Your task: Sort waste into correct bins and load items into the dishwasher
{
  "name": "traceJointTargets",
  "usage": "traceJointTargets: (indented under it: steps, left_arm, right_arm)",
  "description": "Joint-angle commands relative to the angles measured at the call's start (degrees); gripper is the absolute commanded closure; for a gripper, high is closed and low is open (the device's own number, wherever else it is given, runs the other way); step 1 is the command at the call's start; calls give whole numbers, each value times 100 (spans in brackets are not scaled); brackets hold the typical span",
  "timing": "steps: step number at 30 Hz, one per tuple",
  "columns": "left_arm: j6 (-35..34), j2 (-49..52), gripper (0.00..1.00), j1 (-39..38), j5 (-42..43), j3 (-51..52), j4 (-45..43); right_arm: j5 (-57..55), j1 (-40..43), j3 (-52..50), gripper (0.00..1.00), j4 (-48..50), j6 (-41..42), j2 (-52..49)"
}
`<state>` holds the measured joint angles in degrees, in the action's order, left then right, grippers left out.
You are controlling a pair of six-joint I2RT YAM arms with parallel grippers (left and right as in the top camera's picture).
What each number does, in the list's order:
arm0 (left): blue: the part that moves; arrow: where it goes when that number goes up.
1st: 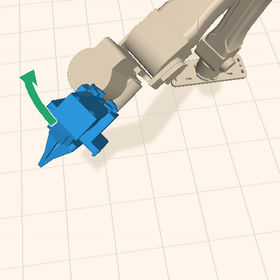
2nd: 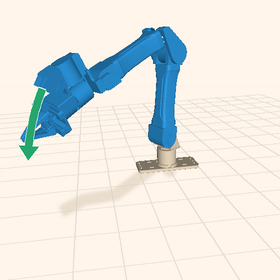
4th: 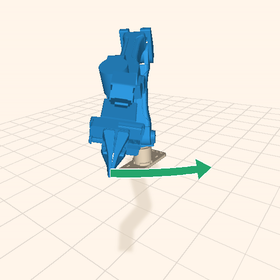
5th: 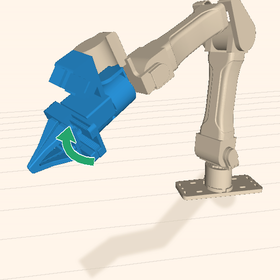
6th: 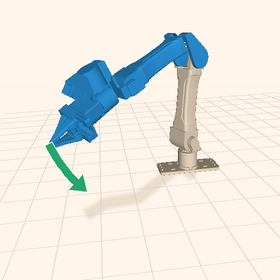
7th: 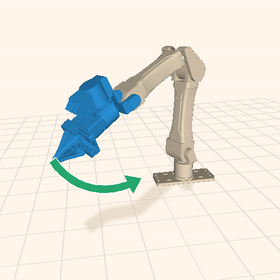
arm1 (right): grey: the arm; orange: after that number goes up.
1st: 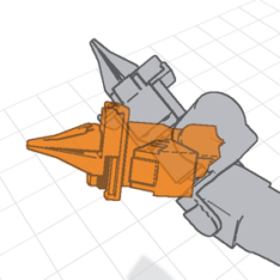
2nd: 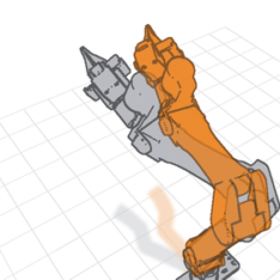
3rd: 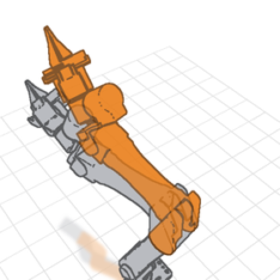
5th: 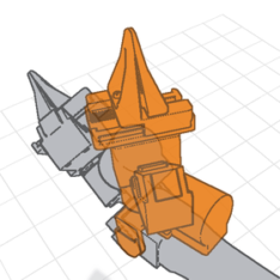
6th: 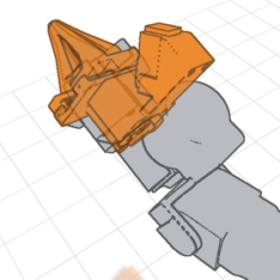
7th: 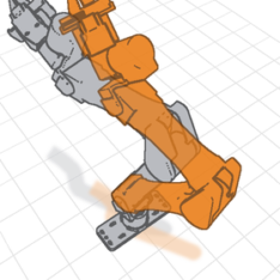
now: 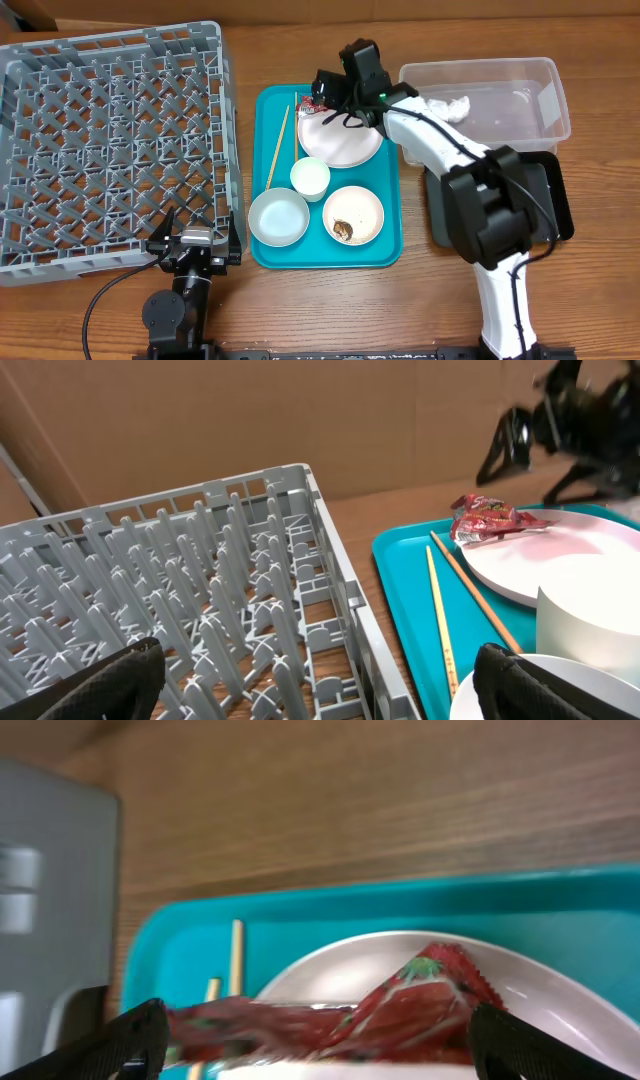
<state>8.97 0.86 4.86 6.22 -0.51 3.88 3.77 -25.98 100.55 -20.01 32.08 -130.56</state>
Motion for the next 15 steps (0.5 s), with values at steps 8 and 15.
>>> traceJointTargets:
  steps: [8,15]
  left_arm:
    - [-66,-61,0,-37,-31,24,15]
    - [-66,-61,0,-37,-31,24,15]
  right_arm:
    - [210,0,55,11,-136,96,-205]
    - [282,0,57,27,-789,96,-205]
